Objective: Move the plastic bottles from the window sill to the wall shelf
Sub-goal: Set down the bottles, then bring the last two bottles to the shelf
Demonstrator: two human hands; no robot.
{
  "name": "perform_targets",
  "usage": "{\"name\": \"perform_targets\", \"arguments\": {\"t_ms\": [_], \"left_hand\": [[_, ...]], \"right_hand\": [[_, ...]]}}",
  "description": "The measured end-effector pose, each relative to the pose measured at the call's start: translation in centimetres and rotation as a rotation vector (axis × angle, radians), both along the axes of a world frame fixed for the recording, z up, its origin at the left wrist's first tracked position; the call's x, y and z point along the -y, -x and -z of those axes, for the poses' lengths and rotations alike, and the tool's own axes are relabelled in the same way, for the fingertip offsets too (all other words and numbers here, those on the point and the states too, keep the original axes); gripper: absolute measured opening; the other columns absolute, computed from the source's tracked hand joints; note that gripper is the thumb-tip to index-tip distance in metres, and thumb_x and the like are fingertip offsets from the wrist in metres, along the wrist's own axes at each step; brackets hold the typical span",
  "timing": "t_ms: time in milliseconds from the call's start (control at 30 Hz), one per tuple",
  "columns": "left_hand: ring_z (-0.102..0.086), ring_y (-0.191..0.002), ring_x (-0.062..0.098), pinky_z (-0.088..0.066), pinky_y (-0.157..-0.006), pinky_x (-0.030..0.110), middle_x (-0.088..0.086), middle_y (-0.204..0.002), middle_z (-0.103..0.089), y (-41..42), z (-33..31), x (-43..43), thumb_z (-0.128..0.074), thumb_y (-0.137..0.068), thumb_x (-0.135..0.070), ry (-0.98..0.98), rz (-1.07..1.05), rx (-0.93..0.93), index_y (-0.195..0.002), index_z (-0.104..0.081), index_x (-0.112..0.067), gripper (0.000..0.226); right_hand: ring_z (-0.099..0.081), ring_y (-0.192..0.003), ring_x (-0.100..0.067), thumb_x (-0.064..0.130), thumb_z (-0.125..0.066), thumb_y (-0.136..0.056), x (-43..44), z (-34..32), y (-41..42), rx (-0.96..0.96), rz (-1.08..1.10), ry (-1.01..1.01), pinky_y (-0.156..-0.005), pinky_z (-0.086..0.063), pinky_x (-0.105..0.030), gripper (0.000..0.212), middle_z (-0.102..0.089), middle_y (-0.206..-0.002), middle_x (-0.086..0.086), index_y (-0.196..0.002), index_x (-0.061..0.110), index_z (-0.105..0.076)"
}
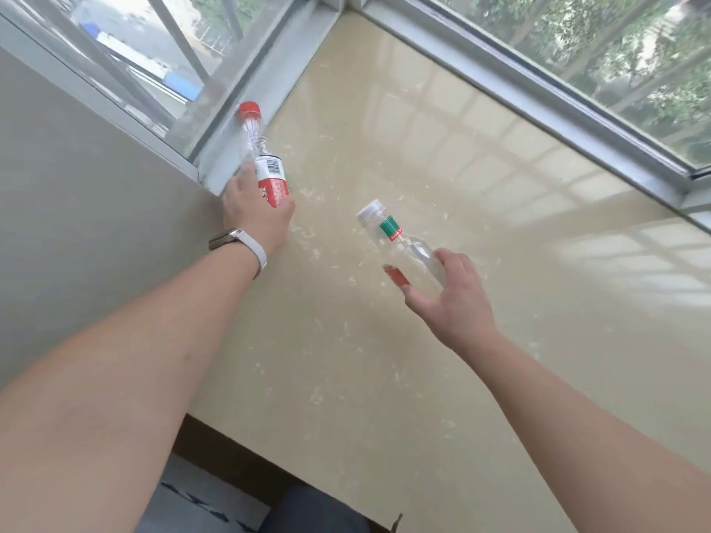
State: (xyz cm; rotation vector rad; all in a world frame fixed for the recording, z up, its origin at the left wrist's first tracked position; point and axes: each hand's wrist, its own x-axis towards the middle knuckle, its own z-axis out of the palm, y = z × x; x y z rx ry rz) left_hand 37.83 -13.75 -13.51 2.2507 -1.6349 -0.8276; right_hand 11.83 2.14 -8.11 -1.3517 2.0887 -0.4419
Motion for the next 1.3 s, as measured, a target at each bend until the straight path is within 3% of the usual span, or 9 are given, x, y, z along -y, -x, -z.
{"name": "perform_targets", "arguments": {"t_ms": [167, 267, 400, 667, 733, 833, 900, 1133, 1300], "left_hand": [[-0.061, -0.107, 0.026, -0.051, -0.094, 0.038, 0.006, -0.129, -0.057, -0.4, 0.5, 0.9, -0.075, -0.070, -0.046, -0.077, -0.166, -0.110, -0.144, -0.040, -0.017, 0.087], [-0.068, -0.087, 0.022, -0.057, -0.081, 0.036, 0.004, -0.114, -0.066, -0.3, 0.0, 0.9, -0.074, -0.065, -0.051, -0.147, -0.267, -0.200, -0.131, -0.051, -0.018, 0.077], [-0.067, -0.081, 0.022, -0.050, -0.068, 0.031, 0.004, -0.104, -0.069, 0.3, -1.8, 0.3, -0.074, -0.074, -0.045, -0.227, -0.270, -0.313, -0.118, -0.058, -0.014, 0.057], [-0.069, -0.085, 0.010, -0.054, -0.070, 0.025, -0.008, -0.097, -0.069, 2.4, -10.5, -3.6, -0.079, -0.078, -0.032, -0.123, -0.138, -0.625, -0.113, -0.058, -0.025, 0.041], [-0.070, -0.088, 0.011, -0.057, -0.078, 0.030, -0.009, -0.097, -0.070, 2.6, -12.8, -4.7, -0.081, -0.076, -0.033, -0.101, -0.103, -0.680, -0.109, -0.058, -0.030, 0.040], [-0.071, -0.093, 0.013, -0.057, -0.089, 0.039, -0.008, -0.103, -0.071, 3.2, -16.1, -6.7, -0.083, -0.073, -0.036, -0.083, -0.031, -0.768, -0.119, -0.058, -0.029, 0.052], [-0.070, -0.096, 0.012, -0.057, -0.091, 0.038, -0.007, -0.109, -0.070, 4.1, -18.5, -8.1, -0.083, -0.076, -0.032, -0.078, 0.012, -0.801, -0.129, -0.053, -0.026, 0.061], [-0.068, -0.099, 0.010, -0.055, -0.080, 0.022, -0.005, -0.115, -0.065, 10.4, -25.8, -13.2, -0.082, -0.079, -0.018, -0.104, 0.160, -0.921, -0.132, -0.045, -0.024, 0.064], [-0.070, -0.096, 0.010, -0.058, -0.082, 0.027, -0.002, -0.113, -0.066, 16.7, -29.3, -16.9, -0.082, -0.079, -0.017, -0.125, 0.406, -0.969, -0.132, -0.047, -0.019, 0.064]], "right_hand": [[-0.047, -0.100, -0.010, 0.061, -0.074, -0.075, 1.1, 0.0, -0.7, -0.017, 0.010, -0.027, -0.081, -0.041, -0.023, 0.064, -0.048, -0.105, 0.012, -0.121, 0.024, -0.051], [-0.047, -0.098, -0.010, 0.059, -0.073, -0.075, 1.3, -0.7, -0.8, -0.014, 0.008, -0.017, -0.082, -0.041, -0.023, 0.064, -0.049, -0.106, 0.009, -0.122, 0.021, -0.052], [-0.048, -0.097, -0.010, 0.055, -0.073, -0.076, 0.9, -2.6, -0.5, -0.045, 0.007, -0.010, -0.079, -0.036, -0.020, 0.063, -0.049, -0.106, 0.009, -0.123, 0.020, -0.052], [-0.050, -0.099, -0.011, 0.054, -0.076, -0.075, -1.0, -8.6, -0.8, -0.086, 0.043, 0.037, -0.082, -0.044, -0.025, 0.061, -0.049, -0.105, 0.009, -0.121, 0.022, -0.052], [-0.050, -0.100, -0.011, 0.058, -0.075, -0.075, -2.0, -10.6, -0.8, -0.095, 0.057, 0.063, -0.082, -0.043, -0.024, 0.061, -0.049, -0.105, 0.010, -0.120, 0.024, -0.052], [-0.049, -0.100, -0.009, 0.065, -0.073, -0.073, -3.8, -14.2, -0.7, -0.098, 0.112, 0.115, -0.082, -0.043, -0.023, 0.062, -0.050, -0.104, 0.011, -0.117, 0.025, -0.054], [-0.049, -0.099, -0.009, 0.064, -0.074, -0.073, -5.3, -16.6, -0.1, -0.101, 0.152, 0.164, -0.081, -0.042, -0.023, 0.061, -0.051, -0.103, 0.010, -0.115, 0.025, -0.055], [-0.052, -0.096, -0.007, 0.070, -0.071, -0.072, -12.0, -24.4, 3.6, -0.057, 0.401, 0.280, -0.082, -0.046, -0.027, 0.050, -0.050, -0.098, 0.016, -0.102, 0.033, -0.055], [-0.051, -0.097, -0.008, 0.065, -0.069, -0.077, -17.7, -28.3, 6.4, -0.050, 0.578, 0.399, -0.083, -0.042, -0.023, 0.033, -0.052, -0.095, 0.017, -0.094, 0.041, -0.054]]}}
